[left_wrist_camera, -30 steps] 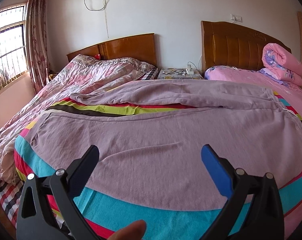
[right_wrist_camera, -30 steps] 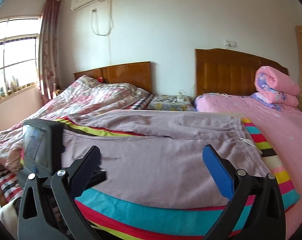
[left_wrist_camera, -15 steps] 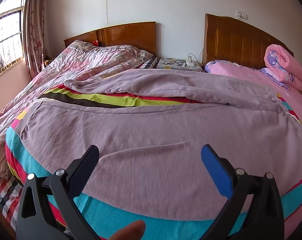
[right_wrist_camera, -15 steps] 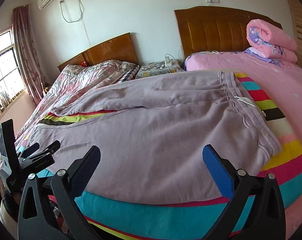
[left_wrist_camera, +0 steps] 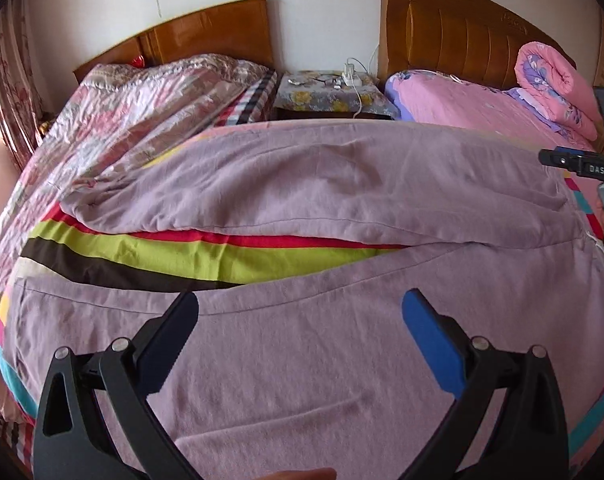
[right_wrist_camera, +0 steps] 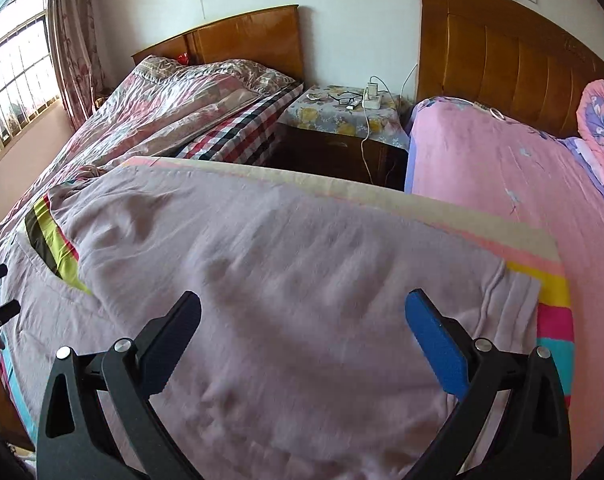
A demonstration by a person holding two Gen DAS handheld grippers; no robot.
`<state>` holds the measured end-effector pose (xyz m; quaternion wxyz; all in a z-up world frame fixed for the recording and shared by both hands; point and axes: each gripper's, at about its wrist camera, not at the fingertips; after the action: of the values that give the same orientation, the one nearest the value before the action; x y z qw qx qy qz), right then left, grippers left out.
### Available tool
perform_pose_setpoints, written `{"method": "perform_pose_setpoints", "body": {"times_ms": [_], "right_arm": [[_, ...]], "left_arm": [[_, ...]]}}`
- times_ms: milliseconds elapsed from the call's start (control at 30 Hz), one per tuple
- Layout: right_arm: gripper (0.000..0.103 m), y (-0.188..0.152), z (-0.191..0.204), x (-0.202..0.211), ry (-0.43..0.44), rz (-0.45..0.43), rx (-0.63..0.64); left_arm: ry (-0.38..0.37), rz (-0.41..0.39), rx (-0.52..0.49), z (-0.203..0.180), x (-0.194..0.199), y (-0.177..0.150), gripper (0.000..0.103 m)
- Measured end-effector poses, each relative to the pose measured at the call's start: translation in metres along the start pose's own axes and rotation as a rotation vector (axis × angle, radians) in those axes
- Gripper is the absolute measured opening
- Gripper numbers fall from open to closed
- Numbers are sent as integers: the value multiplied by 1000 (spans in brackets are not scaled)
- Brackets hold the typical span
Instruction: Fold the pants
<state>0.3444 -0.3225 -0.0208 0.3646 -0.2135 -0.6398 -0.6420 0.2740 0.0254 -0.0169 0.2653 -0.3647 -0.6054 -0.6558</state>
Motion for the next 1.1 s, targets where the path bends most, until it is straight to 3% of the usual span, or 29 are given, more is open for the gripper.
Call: {"method": "perform_pose_setpoints", "body": {"times_ms": [133, 233, 300, 367, 467, 533, 600, 767, 900, 1033, 1067, 1100], "right_arm": [[99, 50, -12, -75, 6, 77, 137], [99, 71, -15, -112, 99, 124, 197], [99, 78, -16, -128, 155, 150, 233], [95, 81, -22, -143, 190, 196, 231], [67, 79, -20, -145, 264, 207, 243], [20, 77, -10, -134, 238, 185, 255], [13, 68, 5, -114, 161, 137, 321], [11, 21, 57, -13, 55, -52, 434], [11, -65, 122, 73, 1, -166, 525], [18, -160, 159, 97, -1, -115, 387], [23, -178, 160, 93, 4, -79, 340], [37, -193, 157, 90, 19, -43, 275]], "left_arm": [[-160, 42, 124, 15, -19, 21, 102], [-273, -13, 285, 33, -27, 30, 102], [-301, -24, 393, 44, -37, 34, 102], [-303, -1, 410, 46, -45, 39, 102], [-285, -4, 437, 47, -51, 46, 102], [-297, -14, 446, 48, -55, 50, 102], [-273, -13, 436, 49, -60, 54, 102], [-257, -37, 462, 61, -44, 44, 102], [-271, -87, 462, 69, -2, 10, 102], [-237, -93, 415, 70, 24, -38, 102], [-226, -74, 402, 70, 23, -49, 102], [-213, -52, 391, 70, 20, -58, 102]]}}
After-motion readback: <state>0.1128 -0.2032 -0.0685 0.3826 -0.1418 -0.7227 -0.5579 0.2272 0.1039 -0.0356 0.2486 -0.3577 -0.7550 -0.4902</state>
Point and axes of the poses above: each gripper's, at about its wrist camera, not at the fingertips, and x roughly against the way its jaws point, z to its left, y to its top
